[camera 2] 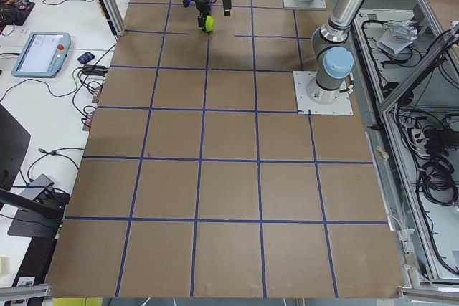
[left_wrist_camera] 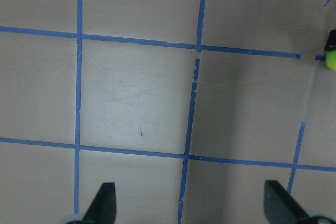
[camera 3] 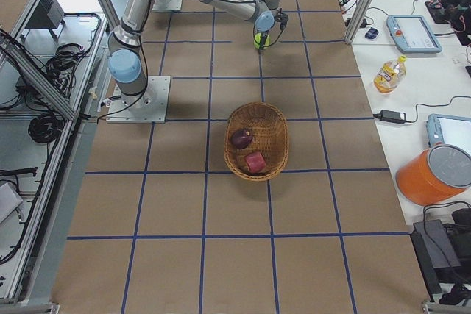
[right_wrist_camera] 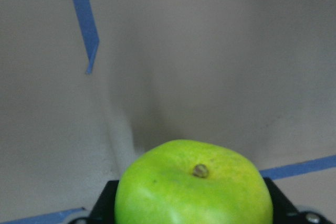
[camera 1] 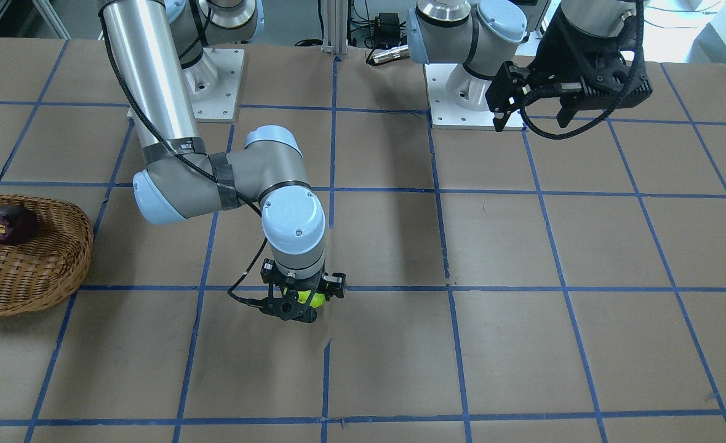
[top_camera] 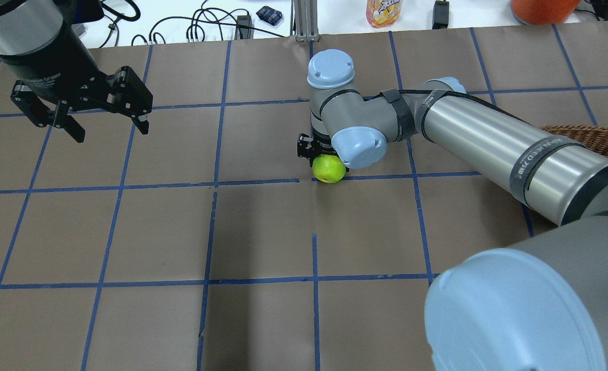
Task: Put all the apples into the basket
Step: 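Carry the green apple with the right gripper over the basket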
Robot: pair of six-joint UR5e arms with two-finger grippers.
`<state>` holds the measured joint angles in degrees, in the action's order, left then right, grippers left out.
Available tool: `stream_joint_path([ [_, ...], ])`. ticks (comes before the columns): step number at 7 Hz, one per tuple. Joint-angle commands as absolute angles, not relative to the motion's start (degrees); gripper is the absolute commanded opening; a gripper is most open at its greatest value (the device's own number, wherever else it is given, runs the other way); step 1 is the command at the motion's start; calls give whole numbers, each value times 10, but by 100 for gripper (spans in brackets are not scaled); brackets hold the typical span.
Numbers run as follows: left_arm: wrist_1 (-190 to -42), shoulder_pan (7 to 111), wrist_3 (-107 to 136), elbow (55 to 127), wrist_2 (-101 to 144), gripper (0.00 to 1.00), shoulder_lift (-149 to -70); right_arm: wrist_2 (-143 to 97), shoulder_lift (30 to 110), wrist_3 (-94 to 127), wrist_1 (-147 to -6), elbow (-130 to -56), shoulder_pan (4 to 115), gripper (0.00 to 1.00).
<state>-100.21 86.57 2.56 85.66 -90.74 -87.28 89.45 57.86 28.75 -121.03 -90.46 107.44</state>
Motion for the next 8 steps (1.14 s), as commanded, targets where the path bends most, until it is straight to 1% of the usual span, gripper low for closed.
stream_joint_path([
  [1,-1002,866,26,854,-906,100,-875,888,647,228,-1155,-912,997,48],
  [2,-1002,866,26,853,-905,100,-875,893,676,127,-1143,-934,934,47],
  [5,-1002,866,30,850,-904,100,-879,893,783,-171,-1159,-1048,743,48],
  [7,-1002,866,31,851,-904,100,-879,869,803,-377,-1163,-1065,612,48],
  [8,-1002,866,31,851,-903,100,-879,851,802,-421,-1168,-1083,563,51],
])
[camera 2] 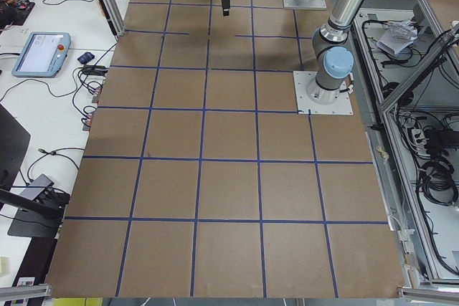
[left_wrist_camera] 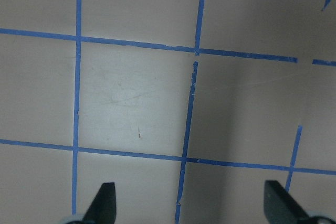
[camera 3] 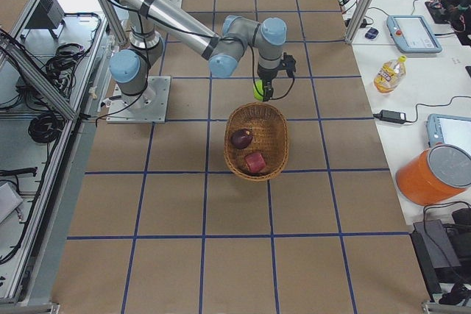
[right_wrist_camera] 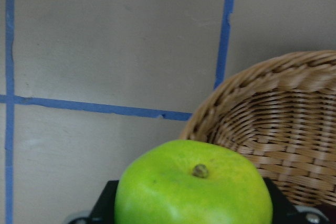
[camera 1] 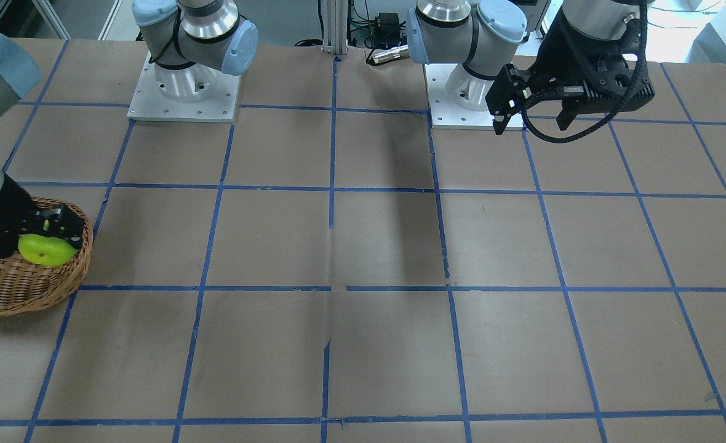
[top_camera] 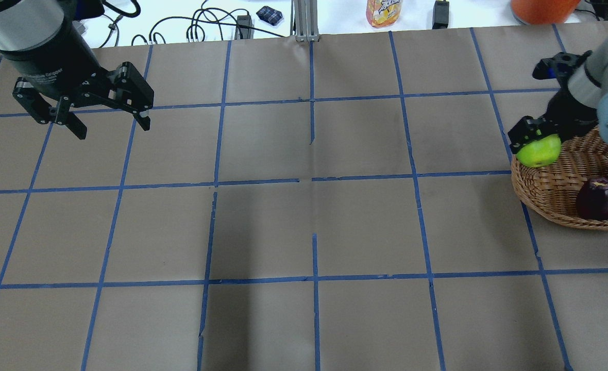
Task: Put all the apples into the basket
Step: 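Carry the green apple with the right gripper over the basket, then lower the green apple into the basket and open the right gripper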
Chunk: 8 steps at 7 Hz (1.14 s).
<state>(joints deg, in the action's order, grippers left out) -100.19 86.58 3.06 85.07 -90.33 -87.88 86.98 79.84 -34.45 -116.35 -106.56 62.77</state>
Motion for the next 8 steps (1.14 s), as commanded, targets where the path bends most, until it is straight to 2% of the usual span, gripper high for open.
stream_joint_path([
  [1,-1002,866,31,850,-903,100,-880,851,799,-426,-1198,-1098,559,65],
  [2,-1002,866,31,851,-903,100,-879,859,790,-435,-1208,-1101,556,99],
  [5,-1002,866,31,852,-903,100,-877,860,827,-431,-1154,-1078,560,100],
  [6,-1004,866,25,854,-906,100,-873,860,837,-424,-1075,-1034,562,100],
  [8,-1004,866,28,848,-899,100,-881,860,856,-366,-889,-889,607,100],
])
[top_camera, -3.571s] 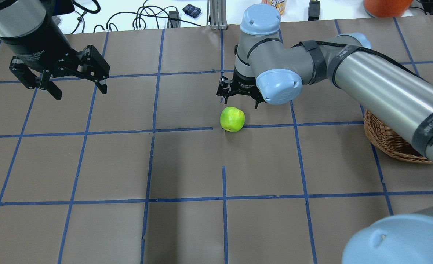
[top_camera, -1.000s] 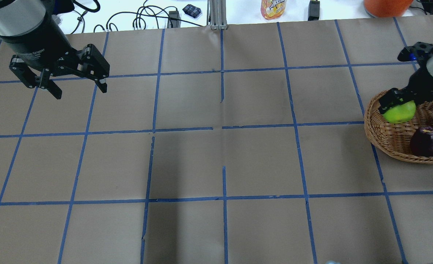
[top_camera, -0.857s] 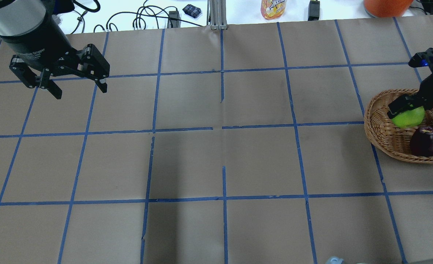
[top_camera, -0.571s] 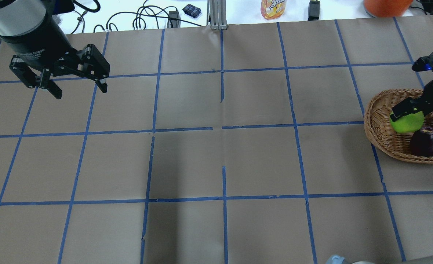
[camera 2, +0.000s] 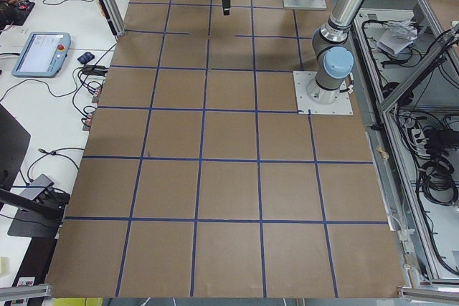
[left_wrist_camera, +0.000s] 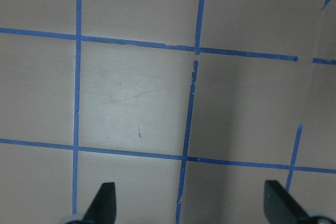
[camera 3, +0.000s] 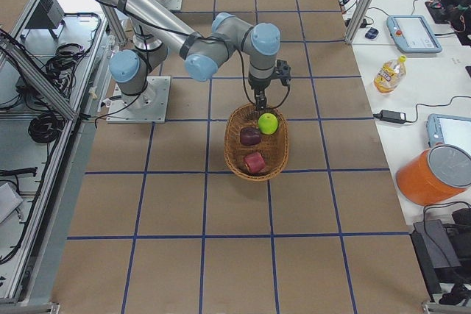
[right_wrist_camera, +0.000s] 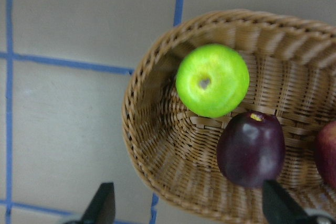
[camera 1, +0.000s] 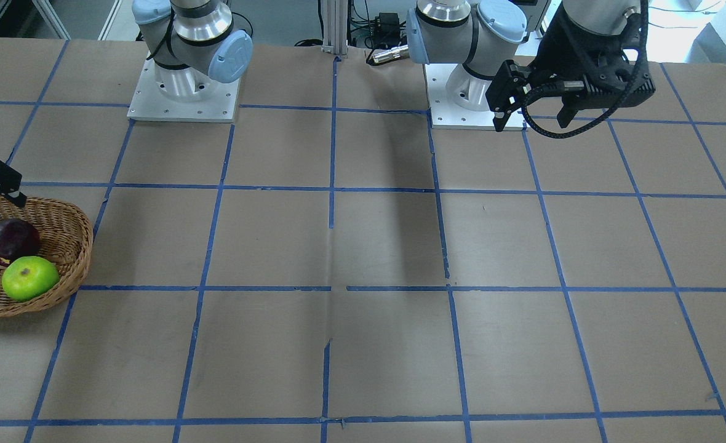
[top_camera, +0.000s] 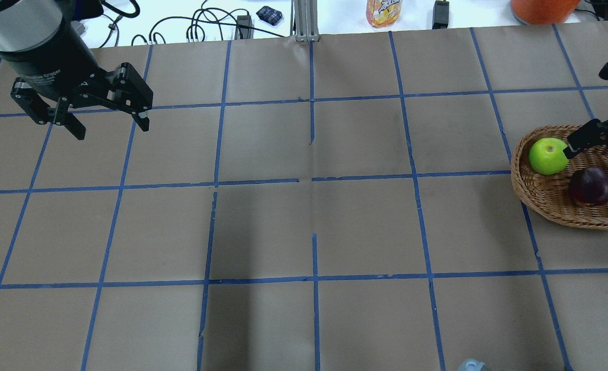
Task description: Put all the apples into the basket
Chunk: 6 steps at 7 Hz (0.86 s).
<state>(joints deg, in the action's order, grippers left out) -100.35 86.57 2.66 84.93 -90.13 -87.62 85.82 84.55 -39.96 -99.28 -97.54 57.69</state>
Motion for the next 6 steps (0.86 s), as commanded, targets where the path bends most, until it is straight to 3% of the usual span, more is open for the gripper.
stream_joint_path([
  [1,-1004,866,28,855,-900,100,-878,860,856,-309,-809,-822,651,100],
  [6,-1001,862,24,852,-877,100,-882,878,852,88,-796,-773,945,100],
])
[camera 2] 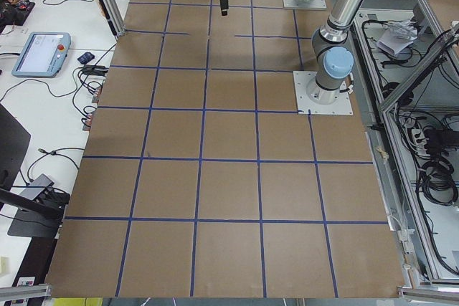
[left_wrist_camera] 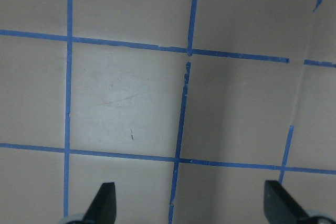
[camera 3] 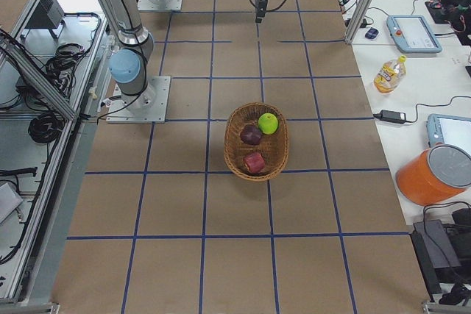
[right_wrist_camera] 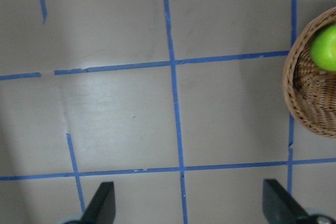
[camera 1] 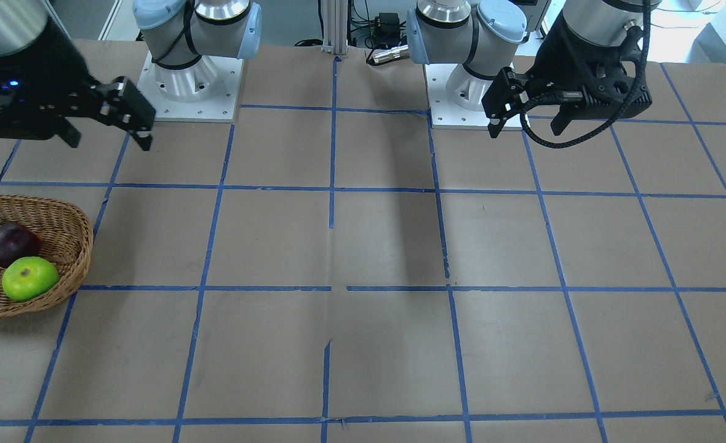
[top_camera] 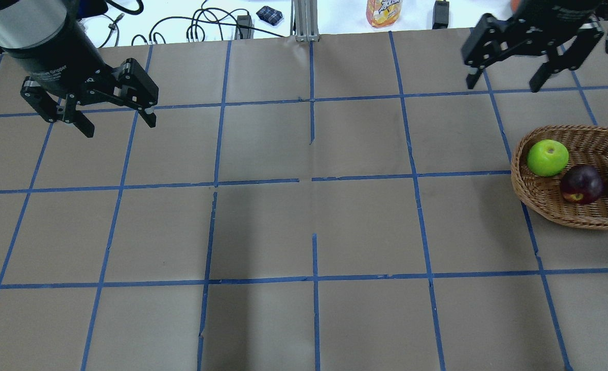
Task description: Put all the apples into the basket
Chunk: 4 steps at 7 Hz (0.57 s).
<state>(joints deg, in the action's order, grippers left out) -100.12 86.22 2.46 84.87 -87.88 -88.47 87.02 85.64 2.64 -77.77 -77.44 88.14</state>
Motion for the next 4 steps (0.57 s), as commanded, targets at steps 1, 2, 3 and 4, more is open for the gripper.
stream_joint_path([
  [1,-1002,863,24,848,-876,100,-884,882,852,130,-805,-780,963,100],
  [2,-1002,863,24,847,-870,100,-882,892,853,159,-809,-783,966,100],
  [3,-1002,861,24,847,-869,100,-882,891,855,156,-827,-786,966,100],
  [4,-1002,857,24,846,-870,100,-885,893,857,156,-831,-794,971,100],
])
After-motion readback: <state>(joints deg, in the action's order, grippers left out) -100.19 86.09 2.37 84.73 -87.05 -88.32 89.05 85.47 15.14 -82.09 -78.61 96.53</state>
